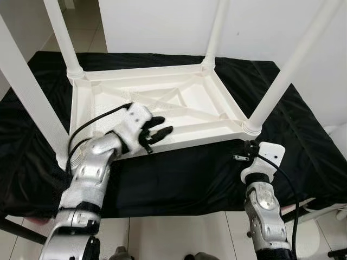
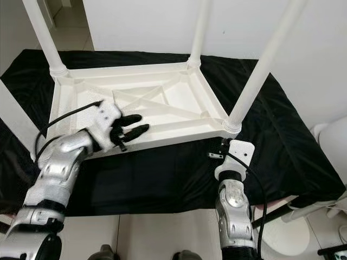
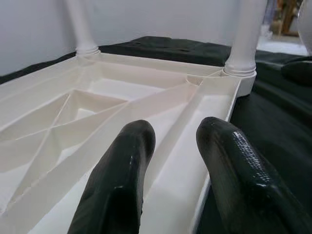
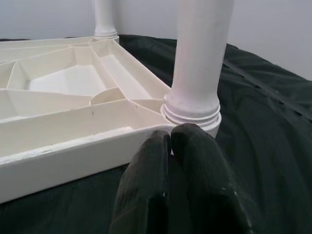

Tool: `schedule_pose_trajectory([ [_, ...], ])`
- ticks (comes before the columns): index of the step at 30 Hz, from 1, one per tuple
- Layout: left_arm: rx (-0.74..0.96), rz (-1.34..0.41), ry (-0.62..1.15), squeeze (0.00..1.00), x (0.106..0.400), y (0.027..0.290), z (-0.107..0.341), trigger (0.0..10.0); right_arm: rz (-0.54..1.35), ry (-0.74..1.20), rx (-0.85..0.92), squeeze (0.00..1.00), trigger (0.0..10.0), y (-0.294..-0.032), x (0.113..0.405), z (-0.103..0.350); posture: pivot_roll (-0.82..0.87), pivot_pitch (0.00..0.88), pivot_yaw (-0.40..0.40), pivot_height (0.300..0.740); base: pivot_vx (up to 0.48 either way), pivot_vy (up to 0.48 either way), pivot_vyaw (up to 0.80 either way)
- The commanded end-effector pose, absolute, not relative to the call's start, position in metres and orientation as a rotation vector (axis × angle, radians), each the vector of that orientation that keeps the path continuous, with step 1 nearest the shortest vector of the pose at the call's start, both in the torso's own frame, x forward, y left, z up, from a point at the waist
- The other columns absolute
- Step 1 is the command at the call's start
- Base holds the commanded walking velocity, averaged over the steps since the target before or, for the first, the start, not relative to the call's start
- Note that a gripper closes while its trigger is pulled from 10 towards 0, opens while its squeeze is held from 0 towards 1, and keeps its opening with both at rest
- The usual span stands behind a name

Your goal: Building children table

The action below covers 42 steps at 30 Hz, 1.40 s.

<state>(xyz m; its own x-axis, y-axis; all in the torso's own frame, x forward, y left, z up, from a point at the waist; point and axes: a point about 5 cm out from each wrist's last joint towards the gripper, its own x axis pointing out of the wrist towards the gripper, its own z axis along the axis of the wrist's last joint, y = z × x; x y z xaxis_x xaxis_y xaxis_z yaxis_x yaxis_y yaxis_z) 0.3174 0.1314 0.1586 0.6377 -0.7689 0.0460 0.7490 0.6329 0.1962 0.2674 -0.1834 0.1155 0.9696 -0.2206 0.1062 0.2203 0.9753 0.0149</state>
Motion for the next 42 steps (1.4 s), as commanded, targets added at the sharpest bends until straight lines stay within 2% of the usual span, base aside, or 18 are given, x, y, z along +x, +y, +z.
schedule_pose_trajectory([
  [1,0.096,-0.710,-0.187,0.00,0.315,0.140,0.164,10.0,-0.225,-0.108,-0.005,0.00,10.0,-0.184,0.270,0.114,0.07,0.008,-0.040,0.740,0.000,0.000,0.00],
  [3,0.096,-0.710,-0.187,0.00,0.315,0.140,0.164,10.0,-0.225,-0.108,-0.005,0.00,10.0,-0.184,0.270,0.114,0.07,0.008,-0.040,0.740,0.000,0.000,0.00],
  [7,0.104,-0.677,-0.227,0.00,0.297,0.153,0.164,10.0,-0.199,-0.115,-0.003,0.00,10.0,-0.180,0.280,0.116,0.14,0.005,-0.066,0.740,0.000,0.000,0.00],
  [12,0.092,-0.554,-0.302,0.00,0.281,0.169,0.168,10.0,-0.158,-0.126,0.001,0.00,10.0,-0.171,0.293,0.119,0.17,0.004,-0.078,0.740,0.000,0.000,0.00],
  [14,0.139,-0.478,-0.345,0.00,0.270,0.177,0.167,10.0,-0.134,-0.126,0.007,0.00,10.0,-0.164,0.298,0.119,0.20,0.009,-0.091,0.740,0.000,0.000,0.00],
  [18,0.164,-0.447,-0.354,0.00,0.266,0.181,0.165,10.0,-0.127,-0.125,0.008,0.00,10.0,-0.161,0.300,0.118,0.20,0.010,-0.093,0.740,0.000,0.000,0.00],
  [19,0.193,-0.323,-0.362,0.00,0.251,0.201,0.160,10.0,-0.105,-0.122,0.006,0.00,10.0,-0.157,0.305,0.117,0.23,0.018,-0.108,0.740,0.000,0.000,0.00],
  [21,0.193,-0.323,-0.362,0.00,0.251,0.201,0.160,10.0,-0.105,-0.122,0.006,0.00,10.0,-0.157,0.305,0.117,0.23,0.018,-0.108,0.740,0.000,0.000,0.00],
  [25,0.262,-0.229,-0.370,0.00,0.237,0.217,0.156,10.0,-0.088,-0.118,0.006,0.00,10.0,-0.155,0.309,0.116,0.26,0.026,-0.123,0.740,0.000,0.000,0.00],
  [26,0.325,-0.183,-0.363,0.00,0.227,0.224,0.153,10.0,-0.072,-0.116,0.007,0.00,10.0,-0.152,0.313,0.115,0.28,0.033,-0.131,0.740,0.000,0.000,0.00],
  [32,0.401,-0.109,-0.334,0.00,0.210,0.239,0.144,10.0,-0.047,-0.115,0.009,0.00,10.0,-0.146,0.318,0.115,0.31,0.040,-0.129,0.740,0.000,0.000,0.00],
  [33,0.461,-0.013,-0.293,0.00,0.197,0.261,0.140,10.0,-0.034,-0.110,0.012,0.00,10.0,-0.141,0.321,0.113,0.33,0.048,-0.121,0.740,0.000,0.000,0.00],
  [34,0.494,0.011,-0.289,0.00,0.191,0.267,0.142,10.0,-0.031,-0.107,0.016,0.00,10.0,-0.139,0.321,0.111,0.34,0.055,-0.116,0.740,0.000,0.000,0.00],
  [39,0.552,0.021,-0.293,0.00,0.184,0.273,0.146,10.0,-0.028,-0.104,0.021,0.00,10.0,-0.135,0.322,0.110,0.35,0.063,-0.098,0.740,0.000,0.000,0.00],
  [42,0.584,0.048,-0.266,0.00,0.177,0.287,0.148,10.0,-0.035,-0.101,0.035,0.00,10.0,-0.133,0.322,0.107,0.37,0.071,-0.085,0.740,0.000,0.000,0.00],
])
